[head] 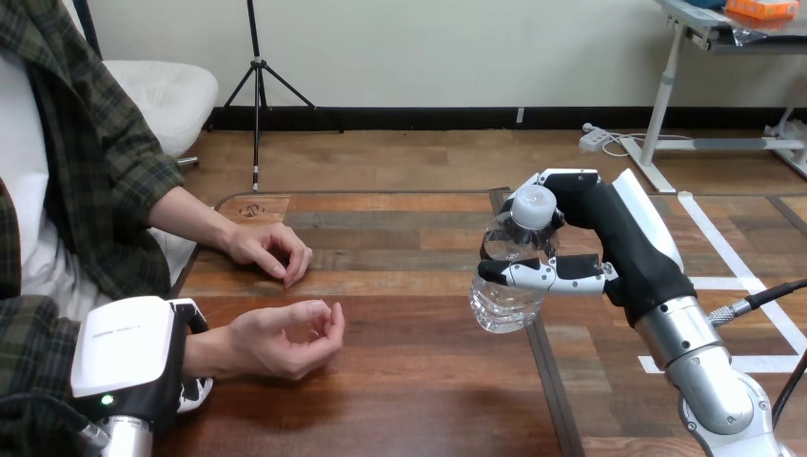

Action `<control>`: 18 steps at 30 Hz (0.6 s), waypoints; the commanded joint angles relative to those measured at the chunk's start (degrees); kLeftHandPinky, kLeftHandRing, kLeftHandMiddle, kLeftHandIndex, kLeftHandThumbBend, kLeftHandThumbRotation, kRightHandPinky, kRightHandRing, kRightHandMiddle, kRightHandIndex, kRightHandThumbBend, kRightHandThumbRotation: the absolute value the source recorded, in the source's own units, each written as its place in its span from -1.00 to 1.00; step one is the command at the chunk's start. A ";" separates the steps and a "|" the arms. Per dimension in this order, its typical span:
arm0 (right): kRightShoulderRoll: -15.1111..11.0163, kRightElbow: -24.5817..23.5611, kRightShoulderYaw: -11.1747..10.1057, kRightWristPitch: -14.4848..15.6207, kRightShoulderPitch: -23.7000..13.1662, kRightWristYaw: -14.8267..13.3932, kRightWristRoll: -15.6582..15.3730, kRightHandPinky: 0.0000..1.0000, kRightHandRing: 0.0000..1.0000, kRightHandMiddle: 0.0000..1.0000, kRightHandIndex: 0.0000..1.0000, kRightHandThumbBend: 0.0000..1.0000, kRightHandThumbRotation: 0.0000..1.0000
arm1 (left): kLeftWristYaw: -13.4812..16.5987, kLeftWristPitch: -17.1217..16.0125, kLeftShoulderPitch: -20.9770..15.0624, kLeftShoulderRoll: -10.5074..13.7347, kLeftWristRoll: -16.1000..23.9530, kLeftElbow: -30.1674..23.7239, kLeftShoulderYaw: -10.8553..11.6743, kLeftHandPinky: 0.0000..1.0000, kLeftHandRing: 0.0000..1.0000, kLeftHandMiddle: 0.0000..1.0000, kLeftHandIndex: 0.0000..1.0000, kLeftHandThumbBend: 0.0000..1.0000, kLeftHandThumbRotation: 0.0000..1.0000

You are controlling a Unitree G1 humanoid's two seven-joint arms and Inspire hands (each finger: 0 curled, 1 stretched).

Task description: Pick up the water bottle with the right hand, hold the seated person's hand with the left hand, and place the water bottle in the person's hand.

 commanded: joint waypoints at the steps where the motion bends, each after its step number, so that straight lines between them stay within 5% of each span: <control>1: -1.24 -3.46 -1.45 -0.65 -3.84 -0.27 0.68 -0.17 -0.10 -0.08 -0.16 0.34 -1.00 | -0.95 -3.14 -1.60 -3.29 -1.06 -0.33 -3.57 -0.19 -0.11 -0.03 -0.01 0.68 -1.00; 18: -1.41 -3.88 -1.94 -0.36 -3.39 0.11 1.77 -0.19 -0.11 -0.08 -0.16 0.32 -1.00 | 1.35 -5.77 -1.24 -3.32 -1.25 -0.45 -3.88 -0.22 -0.15 -0.06 -0.03 0.68 -1.00</control>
